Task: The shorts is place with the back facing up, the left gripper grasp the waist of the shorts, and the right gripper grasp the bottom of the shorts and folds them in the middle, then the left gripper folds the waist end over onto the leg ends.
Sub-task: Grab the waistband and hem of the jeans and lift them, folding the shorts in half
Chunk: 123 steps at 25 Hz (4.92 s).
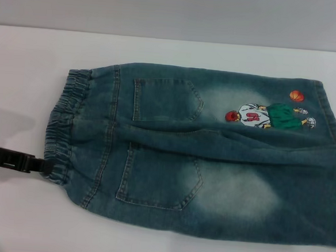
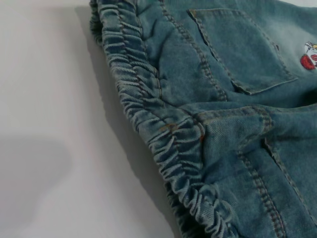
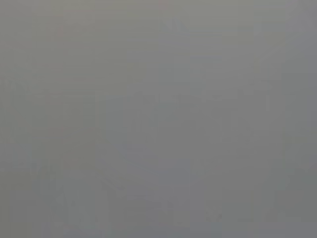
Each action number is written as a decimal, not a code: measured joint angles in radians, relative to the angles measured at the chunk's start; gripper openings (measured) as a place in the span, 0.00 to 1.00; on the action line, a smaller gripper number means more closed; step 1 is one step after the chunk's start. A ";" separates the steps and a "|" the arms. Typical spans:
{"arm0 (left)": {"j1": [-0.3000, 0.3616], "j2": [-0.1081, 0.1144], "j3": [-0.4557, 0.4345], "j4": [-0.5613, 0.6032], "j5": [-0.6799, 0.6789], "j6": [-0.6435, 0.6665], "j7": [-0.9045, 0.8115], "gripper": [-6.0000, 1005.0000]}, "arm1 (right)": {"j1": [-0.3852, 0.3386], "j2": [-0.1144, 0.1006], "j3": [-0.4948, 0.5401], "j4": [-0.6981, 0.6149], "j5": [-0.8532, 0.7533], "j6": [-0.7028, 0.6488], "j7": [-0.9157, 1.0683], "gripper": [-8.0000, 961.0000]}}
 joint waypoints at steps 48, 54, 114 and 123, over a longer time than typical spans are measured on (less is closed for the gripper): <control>-0.037 0.005 -0.006 0.017 -0.010 0.037 -0.035 0.05 | 0.031 -0.057 -0.531 -1.205 -1.299 -0.497 1.246 0.72; -0.038 0.004 -0.005 0.016 -0.007 0.042 -0.041 0.05 | 0.059 -0.049 -0.550 -1.165 -1.361 -0.442 1.249 0.72; -0.037 -0.005 -0.004 0.009 -0.005 0.053 -0.049 0.04 | 0.118 -0.027 -0.722 -1.119 -1.448 -0.335 1.260 0.70; -0.038 -0.004 -0.003 0.009 -0.005 0.058 -0.049 0.04 | 0.117 -0.026 -0.740 -1.118 -1.476 -0.336 1.260 0.70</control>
